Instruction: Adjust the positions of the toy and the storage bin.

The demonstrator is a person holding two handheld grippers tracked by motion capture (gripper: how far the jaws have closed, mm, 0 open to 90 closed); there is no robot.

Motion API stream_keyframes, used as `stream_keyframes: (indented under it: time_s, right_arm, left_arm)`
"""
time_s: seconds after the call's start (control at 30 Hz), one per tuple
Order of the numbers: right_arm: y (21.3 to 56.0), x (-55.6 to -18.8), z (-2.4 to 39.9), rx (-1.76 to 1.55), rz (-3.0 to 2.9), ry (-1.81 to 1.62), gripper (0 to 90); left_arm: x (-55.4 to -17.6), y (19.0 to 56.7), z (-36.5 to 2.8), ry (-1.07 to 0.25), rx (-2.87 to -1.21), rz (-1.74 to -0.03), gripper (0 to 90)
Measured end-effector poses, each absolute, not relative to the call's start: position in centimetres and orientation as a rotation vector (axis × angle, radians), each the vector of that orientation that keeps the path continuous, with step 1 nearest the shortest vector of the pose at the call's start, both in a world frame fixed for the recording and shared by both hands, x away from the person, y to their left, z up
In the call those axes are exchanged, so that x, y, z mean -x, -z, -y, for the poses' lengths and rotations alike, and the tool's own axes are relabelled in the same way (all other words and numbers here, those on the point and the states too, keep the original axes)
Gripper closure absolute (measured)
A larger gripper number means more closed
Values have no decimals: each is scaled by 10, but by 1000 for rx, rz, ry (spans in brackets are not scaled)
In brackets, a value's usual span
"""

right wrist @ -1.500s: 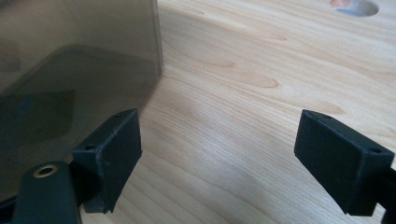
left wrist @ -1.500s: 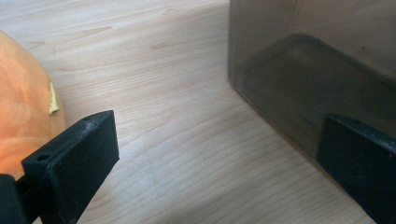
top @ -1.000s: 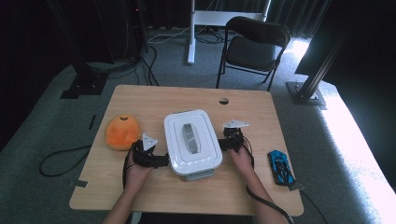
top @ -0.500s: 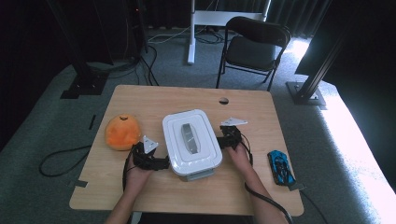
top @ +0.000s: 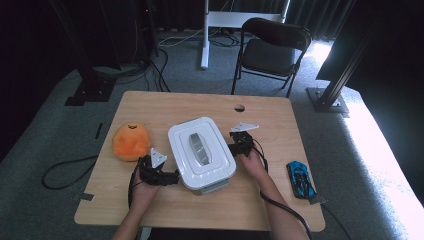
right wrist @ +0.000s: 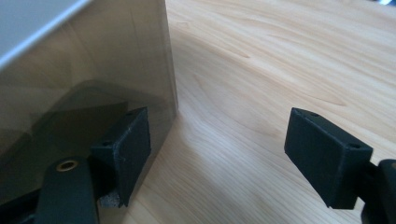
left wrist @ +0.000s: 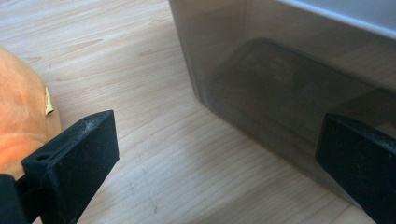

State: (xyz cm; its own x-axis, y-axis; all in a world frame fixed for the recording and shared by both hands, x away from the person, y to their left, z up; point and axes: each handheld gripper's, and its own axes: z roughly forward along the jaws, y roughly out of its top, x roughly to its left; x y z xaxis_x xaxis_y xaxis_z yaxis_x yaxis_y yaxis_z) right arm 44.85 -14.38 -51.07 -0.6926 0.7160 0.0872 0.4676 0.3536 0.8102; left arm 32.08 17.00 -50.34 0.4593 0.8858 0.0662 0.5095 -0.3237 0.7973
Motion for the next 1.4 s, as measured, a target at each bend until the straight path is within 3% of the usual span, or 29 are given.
stream_keyframes:
  time_s: [0.17, 0.23, 0.8, 0.97, 1.4]
  right_arm:
    - [511, -454, 139, -1046, -2367, -1275, 223]
    - [510, -454, 140, -1045, -2383, -1239, 180]
    - [489, -432, 180, -1237, -2267, -1101, 126]
    - [468, -402, 199, -1211, -2222, -1109, 109]
    - [464, -351, 270, -1376, -2076, -1027, 109]
  left_arm:
    - [-317, 504, -173, -664, -1979, -1169, 0]
    - [-316, 505, -175, -654, -1966, -1172, 0]
    - [-314, 518, -190, -615, -1978, -1188, 0]
    - [-311, 521, -193, -607, -1985, -1192, 0]
    - [-308, 523, -193, -632, -2010, -1185, 0]
